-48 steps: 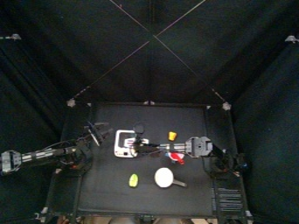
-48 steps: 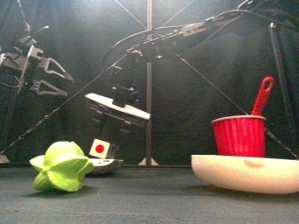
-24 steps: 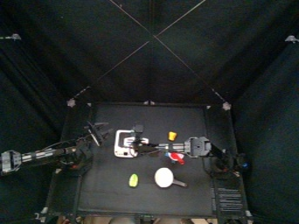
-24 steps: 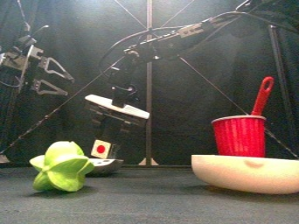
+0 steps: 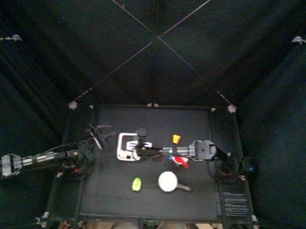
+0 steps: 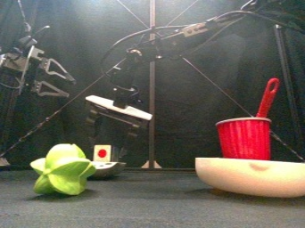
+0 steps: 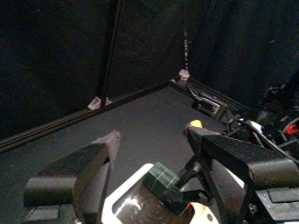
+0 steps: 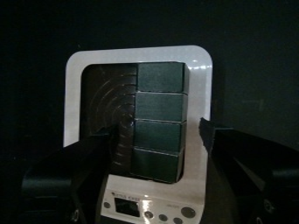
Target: Place sushi roll on stove
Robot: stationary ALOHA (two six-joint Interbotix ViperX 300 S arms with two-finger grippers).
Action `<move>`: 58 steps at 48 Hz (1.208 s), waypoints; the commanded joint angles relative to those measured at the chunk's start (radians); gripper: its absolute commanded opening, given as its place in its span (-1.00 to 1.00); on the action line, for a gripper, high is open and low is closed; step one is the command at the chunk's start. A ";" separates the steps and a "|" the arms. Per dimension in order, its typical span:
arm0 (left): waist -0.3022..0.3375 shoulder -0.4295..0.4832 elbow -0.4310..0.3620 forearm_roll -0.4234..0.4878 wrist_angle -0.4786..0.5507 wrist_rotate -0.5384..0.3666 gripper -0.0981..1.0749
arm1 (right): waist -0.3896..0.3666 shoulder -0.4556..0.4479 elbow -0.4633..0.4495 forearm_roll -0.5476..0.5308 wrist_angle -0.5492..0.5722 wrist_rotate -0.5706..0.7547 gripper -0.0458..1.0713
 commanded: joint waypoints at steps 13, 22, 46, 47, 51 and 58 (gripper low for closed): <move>0.003 0.003 -0.023 0.006 -0.011 0.003 0.81 | 0.023 -0.055 -0.023 -0.029 -0.031 -0.006 0.91; 0.003 0.003 -0.026 0.005 -0.009 0.003 0.81 | 0.037 -0.077 -0.012 -0.074 -0.044 -0.005 0.91; 0.003 0.003 -0.026 0.005 -0.009 0.003 0.81 | 0.049 -0.092 -0.002 -0.130 -0.040 -0.003 0.91; 0.003 0.003 -0.025 0.005 -0.009 0.003 0.81 | 0.049 -0.094 0.000 -0.130 -0.040 -0.003 0.91; 0.003 0.003 -0.025 0.005 -0.009 0.003 0.81 | 0.049 -0.103 0.008 -0.133 -0.034 -0.003 0.91; 0.003 0.003 -0.025 0.005 -0.009 0.003 0.81 | 0.057 -0.140 0.031 -0.156 -0.020 0.000 0.91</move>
